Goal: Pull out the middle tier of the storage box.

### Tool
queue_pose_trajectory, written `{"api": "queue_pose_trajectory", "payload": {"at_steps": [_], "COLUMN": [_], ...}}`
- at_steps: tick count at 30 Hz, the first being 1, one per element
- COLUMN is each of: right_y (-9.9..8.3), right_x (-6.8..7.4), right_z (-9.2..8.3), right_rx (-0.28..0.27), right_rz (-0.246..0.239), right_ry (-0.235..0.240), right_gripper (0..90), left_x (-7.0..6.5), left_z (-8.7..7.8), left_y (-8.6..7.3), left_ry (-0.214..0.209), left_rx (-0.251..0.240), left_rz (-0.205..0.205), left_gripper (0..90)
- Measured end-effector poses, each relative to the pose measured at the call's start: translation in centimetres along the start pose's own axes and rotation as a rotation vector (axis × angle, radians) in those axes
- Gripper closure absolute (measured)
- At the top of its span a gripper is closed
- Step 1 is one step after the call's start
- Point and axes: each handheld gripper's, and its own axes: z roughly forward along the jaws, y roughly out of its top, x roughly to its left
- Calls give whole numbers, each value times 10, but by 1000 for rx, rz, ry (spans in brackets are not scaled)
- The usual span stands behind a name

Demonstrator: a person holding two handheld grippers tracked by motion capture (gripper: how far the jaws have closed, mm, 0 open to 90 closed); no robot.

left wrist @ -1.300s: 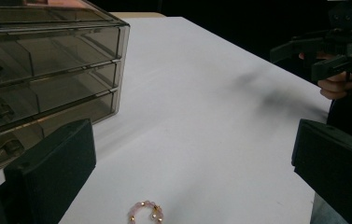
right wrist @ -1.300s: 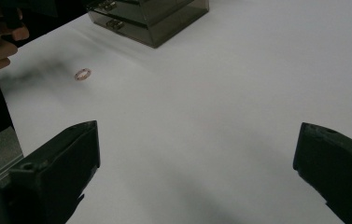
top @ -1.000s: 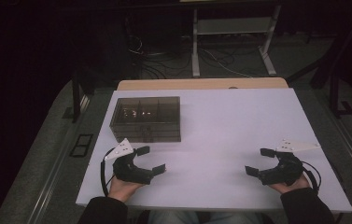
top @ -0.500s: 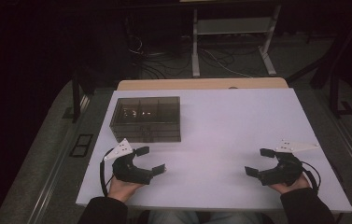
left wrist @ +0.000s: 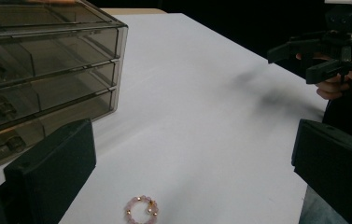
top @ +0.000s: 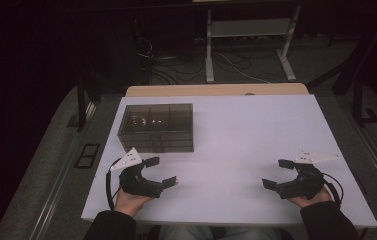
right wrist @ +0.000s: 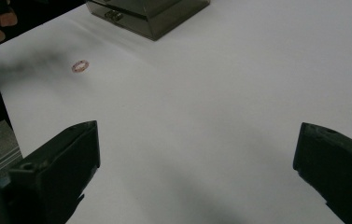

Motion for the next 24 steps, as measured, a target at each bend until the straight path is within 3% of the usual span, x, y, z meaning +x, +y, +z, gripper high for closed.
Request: {"api": "queue_pose_trajectory", "payload": {"at_steps": [12, 24], "right_y": [0, -1], "right_x": [0, 0], "right_z": [0, 2], "right_rx": [8, 14], "right_rz": [1, -3], "right_ry": [-4, -5], "right_gripper": [0, 0], "left_x": [6, 18], "left_z": [-5, -6], "left_y": [13, 19], "left_ry": [11, 21], "left_rx": [9, 24], "left_rz": [-14, -53], "left_gripper": [0, 0]}}
